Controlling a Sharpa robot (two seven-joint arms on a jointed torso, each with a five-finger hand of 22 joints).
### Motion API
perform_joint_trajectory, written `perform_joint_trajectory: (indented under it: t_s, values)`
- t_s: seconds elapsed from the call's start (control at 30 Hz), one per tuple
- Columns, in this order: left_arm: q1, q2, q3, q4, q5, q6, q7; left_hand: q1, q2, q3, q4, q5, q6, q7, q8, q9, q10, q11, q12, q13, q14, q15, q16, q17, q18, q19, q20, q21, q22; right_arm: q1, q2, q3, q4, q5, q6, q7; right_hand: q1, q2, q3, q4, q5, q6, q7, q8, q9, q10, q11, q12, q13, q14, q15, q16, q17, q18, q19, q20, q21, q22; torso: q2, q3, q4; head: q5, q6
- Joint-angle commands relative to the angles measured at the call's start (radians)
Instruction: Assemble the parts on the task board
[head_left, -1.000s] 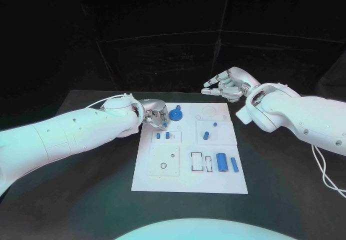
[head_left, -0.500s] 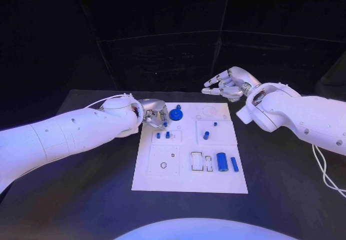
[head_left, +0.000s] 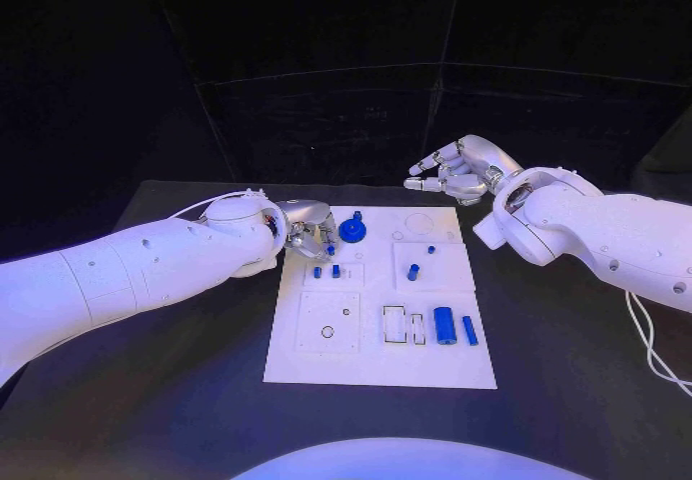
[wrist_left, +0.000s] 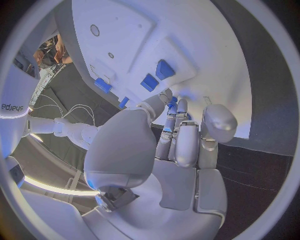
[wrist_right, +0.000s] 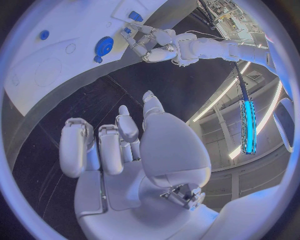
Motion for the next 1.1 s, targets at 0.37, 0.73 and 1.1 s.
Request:
perform_joint_trajectory:
  t_s: [0.37, 0.73, 1.1]
  values:
    - [0.001, -0.003, 0.001, -0.009, 0.012, -0.024, -0.009, -0.001, -0.012, 0.01, -0.004, -0.004, -0.036, 0.003, -0.038, -0.003, -0.009, 0.01, -0.025, 0.001, 0.007, 0.01, -0.004, -0.007, -0.005, -0.003, 0.012, -0.01, -0.004, 0.002, -0.001, 0.001, -0.004, 0.002, 0.005, 0.001, 0.0, 0.013, -0.011, -0.001, 0.006, 0.01, -0.001, 0.005, 0.001, -0.003, -0.008, -0.003, -0.003, 0.063, -0.004, -0.005, 0.081, 0.018, -0.008, 0.0, -0.006, -0.003, 0.0, -0.0003, -0.0007, -0.001, 0.0]
    - [0.001, -0.017, 0.001, -0.023, 0.054, -0.063, -0.002, 0.009, -0.004, 0.025, -0.008, -0.003, -0.045, 0.007, -0.05, 0.0, -0.02, 0.014, -0.041, 0.0, 0.005, 0.014, -0.004, -0.012, 0.0, -0.01, 0.015, -0.031, -0.023, 0.002, -0.007, 0.0, -0.016, -0.118, 0.086, -0.06, 0.095, 0.039, 0.012, -0.049, -0.015, 0.024, -0.005, 0.011, 0.003, -0.252, -0.013, -0.417, -0.359, 0.042, -0.009, -0.064, 0.006, 0.039, -0.052, -0.005, -0.072, -0.109, 0.0, -0.001, -0.0005, -0.003, 0.005]
    - [0.001, -0.108, 0.001, 0.003, 0.63, -0.237, 0.149, 0.032, 0.019, 0.085, -0.028, -0.003, 0.047, 0.007, 0.001, 0.01, 0.03, 0.008, -0.02, 0.007, -0.066, 0.008, -0.11, -0.21, 0.041, -0.102, 0.012, -0.239, -0.213, -0.017, -0.053, 0.0, -0.001, -0.487, 0.137, -0.105, 0.202, 0.019, 0.041, -0.083, -0.024, 0.093, -0.018, 0.02, 0.001, -0.276, -0.007, -0.846, -0.778, 0.04, -0.006, -0.113, -0.047, 0.043, -0.052, -0.001, -0.1, -0.142, -0.001, -0.0006, -0.0026, -0.029, 0.021]
